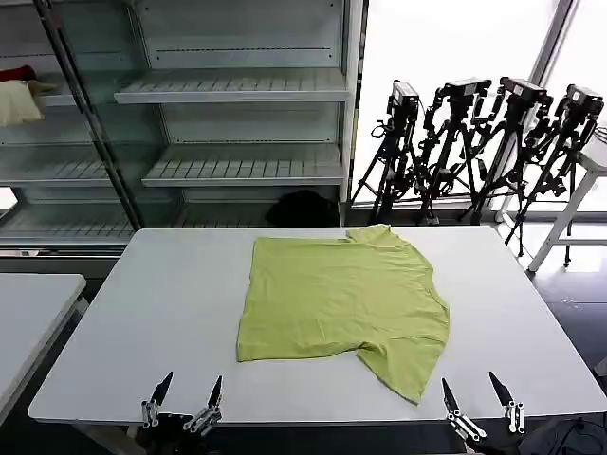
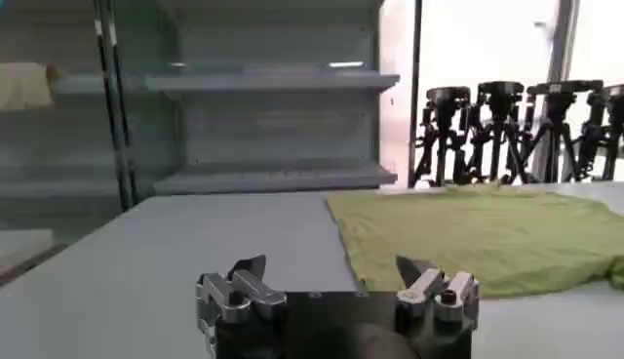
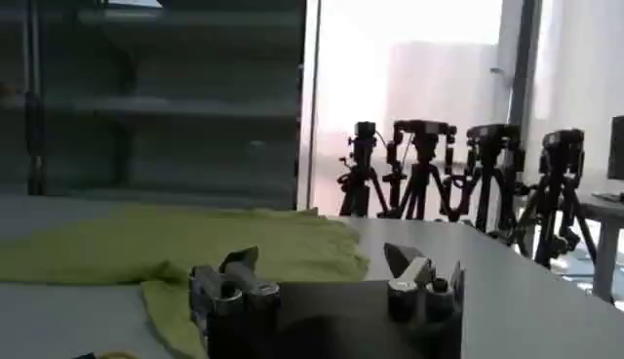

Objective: Fold and organize the clothes.

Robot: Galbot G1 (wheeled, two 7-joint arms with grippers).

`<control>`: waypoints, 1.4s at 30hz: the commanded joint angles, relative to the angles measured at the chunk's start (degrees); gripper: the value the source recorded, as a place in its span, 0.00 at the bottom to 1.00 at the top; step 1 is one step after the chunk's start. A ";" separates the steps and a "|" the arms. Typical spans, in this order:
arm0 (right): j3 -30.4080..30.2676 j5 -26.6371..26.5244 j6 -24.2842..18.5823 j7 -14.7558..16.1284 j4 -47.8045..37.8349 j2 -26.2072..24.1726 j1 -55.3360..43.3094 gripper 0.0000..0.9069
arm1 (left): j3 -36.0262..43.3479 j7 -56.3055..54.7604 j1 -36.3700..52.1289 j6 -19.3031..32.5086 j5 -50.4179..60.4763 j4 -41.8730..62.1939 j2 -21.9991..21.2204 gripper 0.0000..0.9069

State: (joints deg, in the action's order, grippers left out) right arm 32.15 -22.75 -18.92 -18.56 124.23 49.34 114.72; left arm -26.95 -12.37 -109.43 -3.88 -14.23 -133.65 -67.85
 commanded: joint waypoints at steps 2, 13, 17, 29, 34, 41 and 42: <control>0.36 -3.31 13.18 -2.47 5.89 -1.73 0.17 1.00 | 0.18 -0.84 2.59 -14.39 -6.08 -3.99 2.08 1.00; -2.25 -16.33 46.10 -10.52 15.63 -0.64 -10.41 1.00 | -0.23 -1.54 14.54 -29.19 -13.92 -4.07 4.90 1.00; -2.35 -21.23 52.06 -13.00 16.81 -0.42 -13.69 1.00 | 0.39 -1.72 16.48 -29.16 -14.74 -1.91 4.81 1.00; -5.80 -17.45 52.05 -10.96 12.71 1.06 -15.71 1.00 | 4.42 -5.49 21.10 -29.17 -15.95 4.47 1.49 1.00; -7.14 -16.66 52.06 -10.35 11.66 2.02 -17.25 1.00 | 5.36 -5.89 23.29 -29.17 -15.94 7.89 0.71 1.00; -7.47 -16.28 52.02 -9.62 10.58 2.35 -17.98 1.00 | 7.71 -5.89 25.17 -29.17 -15.18 9.16 -0.20 1.00; -7.56 -16.03 52.00 -9.63 10.47 2.43 -18.13 1.00 | 8.25 -5.92 25.73 -29.16 -14.92 9.24 -0.36 1.00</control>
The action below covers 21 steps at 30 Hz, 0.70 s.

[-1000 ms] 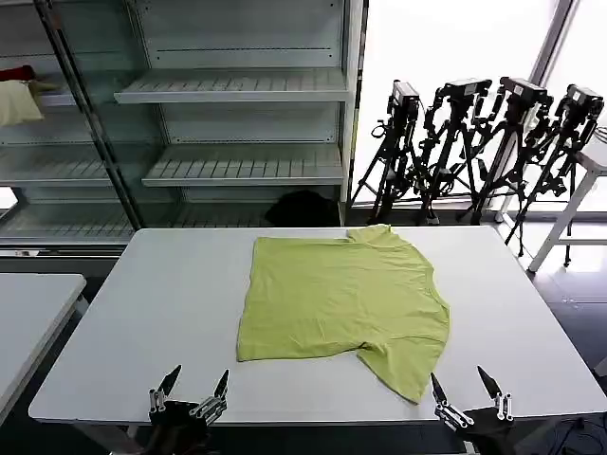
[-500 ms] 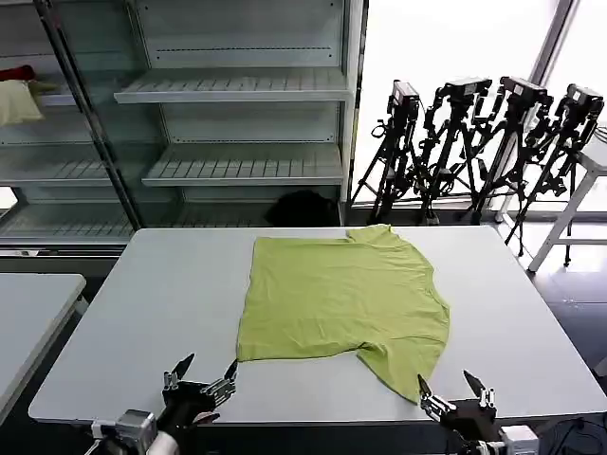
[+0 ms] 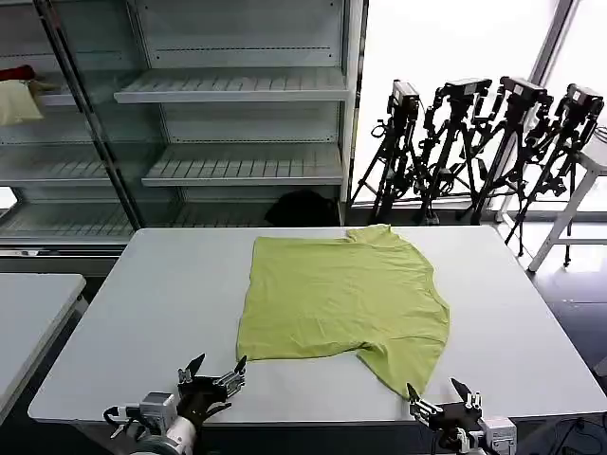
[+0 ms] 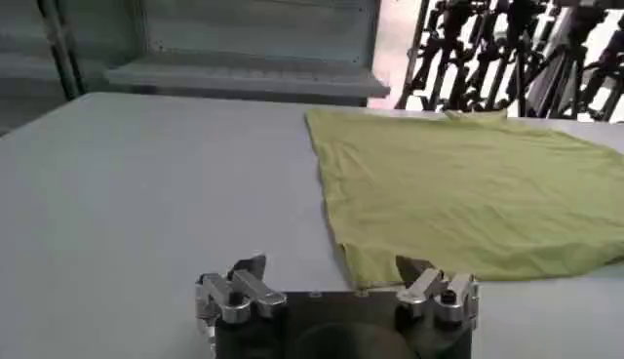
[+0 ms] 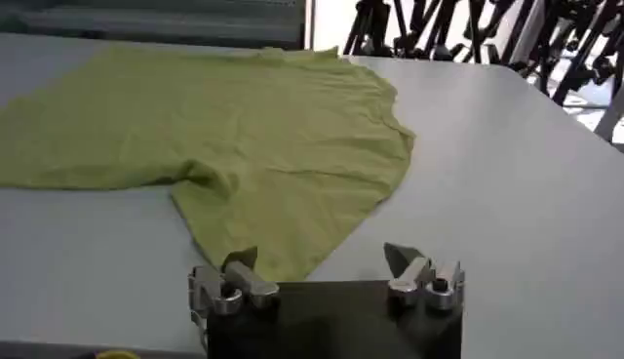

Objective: Fold and organize the clothes.

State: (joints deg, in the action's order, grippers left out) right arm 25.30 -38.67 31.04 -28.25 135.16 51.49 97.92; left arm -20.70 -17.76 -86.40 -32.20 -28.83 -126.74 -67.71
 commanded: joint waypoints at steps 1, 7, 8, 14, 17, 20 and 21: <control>-0.77 -0.10 2.05 0.13 -0.47 0.33 -1.44 1.00 | 2.31 -0.48 3.00 -0.84 -0.24 2.36 -0.58 1.00; -1.64 0.22 2.03 0.23 -0.99 0.68 -2.04 1.00 | 3.31 0.07 3.68 -0.83 0.74 3.34 -0.96 1.00; -1.81 0.42 2.02 0.14 -1.15 0.81 -2.18 0.97 | 3.35 0.06 3.69 -0.83 0.75 3.41 -1.03 0.98; -3.46 1.10 2.00 0.01 -1.34 1.28 -3.01 0.77 | 3.63 0.01 3.72 -0.82 0.73 3.33 -1.35 0.70; -4.20 1.61 1.84 0.10 -1.61 1.48 -3.40 0.69 | 3.88 0.08 3.72 -0.80 0.73 3.64 -1.51 0.53; -4.88 2.14 1.83 0.12 -2.04 1.73 -3.92 0.39 | 4.11 0.18 3.83 -0.78 0.78 3.95 -1.65 0.30; -5.04 2.36 1.82 0.11 -2.21 1.81 -4.02 0.28 | 4.14 0.25 3.88 -0.76 0.82 4.06 -1.69 0.20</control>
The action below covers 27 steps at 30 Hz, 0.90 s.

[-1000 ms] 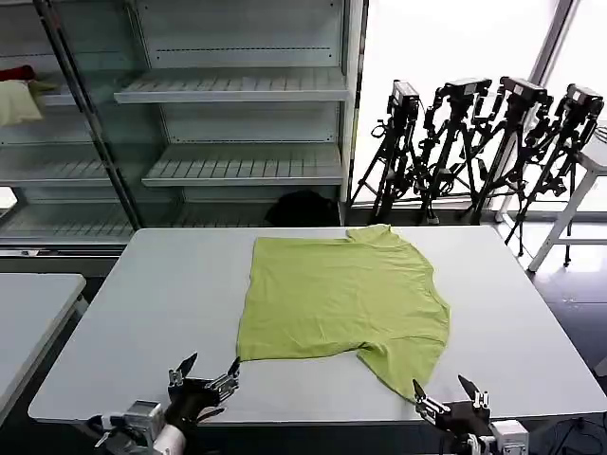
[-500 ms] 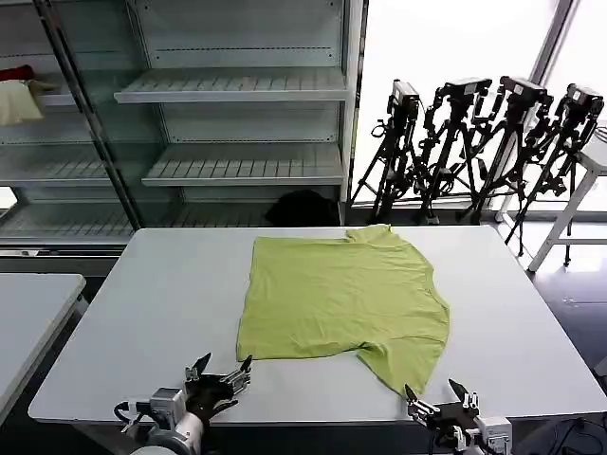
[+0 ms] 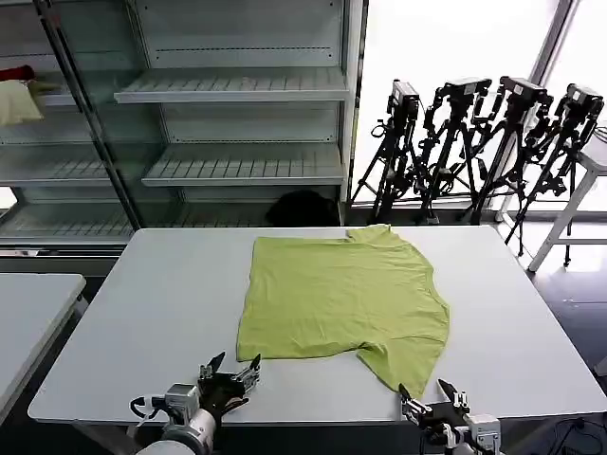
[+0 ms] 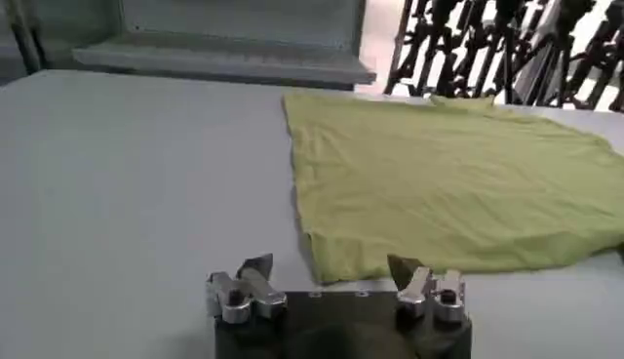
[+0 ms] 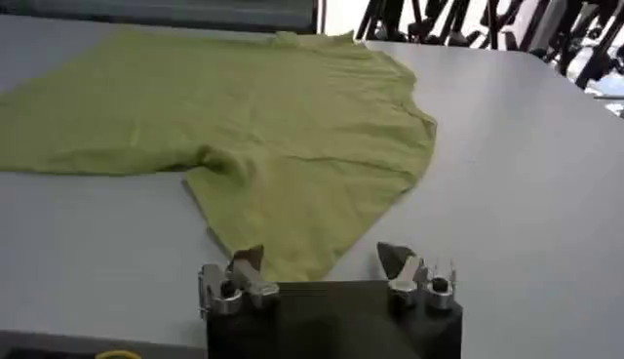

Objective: Fold and organize the clothes.

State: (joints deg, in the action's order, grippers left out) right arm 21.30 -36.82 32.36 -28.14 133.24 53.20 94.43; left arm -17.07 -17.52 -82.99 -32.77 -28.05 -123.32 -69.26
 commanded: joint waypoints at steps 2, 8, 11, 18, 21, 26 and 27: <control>-1.29 0.86 0.28 0.06 -0.42 0.18 -0.52 0.19 | 0.55 0.10 0.47 -0.18 0.03 0.80 -0.18 0.10; -2.04 1.41 -0.25 0.08 -1.00 0.32 -0.33 0.00 | 0.76 0.56 0.36 -0.21 0.32 0.58 -0.14 0.01; -2.02 1.63 -0.57 0.50 -1.06 0.21 -0.21 0.00 | 0.73 1.30 0.27 -0.20 0.77 0.67 0.01 0.00; -1.28 1.77 -1.28 0.40 -0.05 0.24 -0.02 0.00 | 0.86 2.19 0.08 1.56 1.14 0.01 0.53 0.00; -0.36 2.27 -1.94 0.47 1.27 0.26 0.26 0.00 | 1.06 1.73 0.16 3.13 1.04 -0.98 0.74 0.00; 2.76 3.29 -3.56 1.85 3.10 -1.20 1.20 0.00 | 1.05 0.25 0.83 5.08 -1.09 -3.25 1.36 0.00; 3.89 3.27 -4.13 2.58 3.68 -1.98 1.24 0.00 | 0.79 0.15 1.06 5.44 -2.16 -3.65 1.74 0.00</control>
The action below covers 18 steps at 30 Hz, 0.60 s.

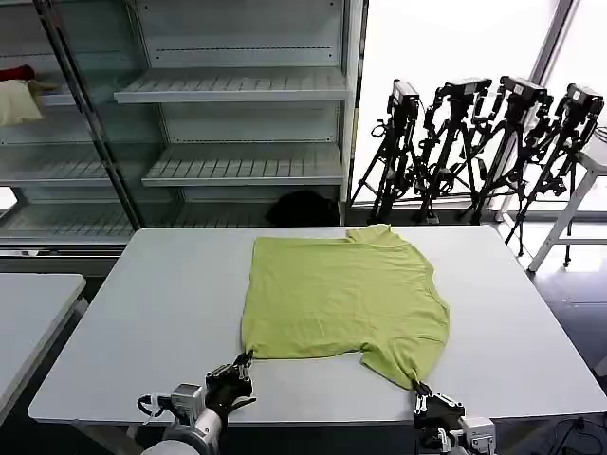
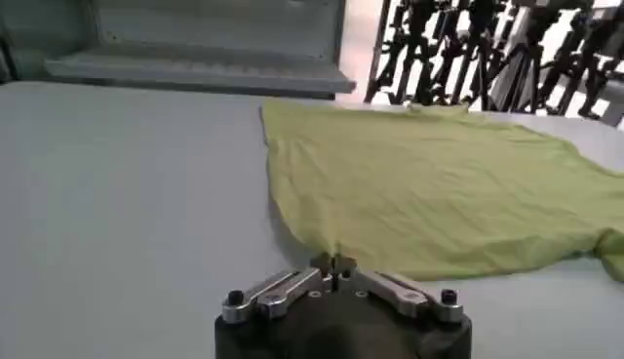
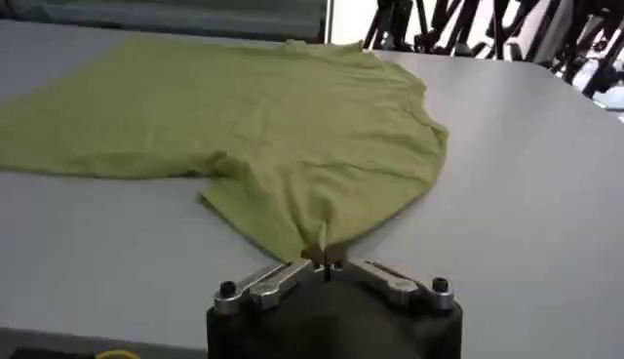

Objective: Fold and organize the clothes.

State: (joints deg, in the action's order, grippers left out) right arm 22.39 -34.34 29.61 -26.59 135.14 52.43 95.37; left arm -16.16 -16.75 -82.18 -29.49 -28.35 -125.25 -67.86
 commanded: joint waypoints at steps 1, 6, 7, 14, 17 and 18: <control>3.64 0.75 -1.74 1.76 2.08 -1.78 -0.03 0.00 | -0.46 -0.62 0.80 2.28 -2.96 -2.09 0.90 0.00; 4.94 0.75 -1.78 6.88 -0.10 -3.30 -6.33 0.00 | -0.14 -1.09 5.78 3.83 -6.02 -0.23 2.72 0.00; 4.88 0.96 -1.78 8.52 -1.00 -3.48 -7.99 0.00 | 0.23 -1.49 7.08 4.11 -6.53 0.26 2.69 0.00; 4.64 2.37 -3.75 18.48 -8.73 -6.96 -21.95 0.00 | 3.87 -2.05 16.17 6.59 -8.50 5.61 2.30 0.00; 3.55 2.35 -4.75 21.35 -12.79 -7.86 -26.25 0.00 | 5.72 -2.49 20.10 7.28 -8.56 9.01 1.06 0.00; 3.46 2.36 -4.83 21.50 -13.29 -7.85 -26.66 0.00 | 6.15 -2.52 20.99 7.41 -8.58 9.41 0.85 0.00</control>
State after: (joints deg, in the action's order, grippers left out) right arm 25.39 -32.59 26.35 -12.60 128.01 47.10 78.92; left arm -12.49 -18.84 -69.26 -23.56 -35.08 -120.17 -66.86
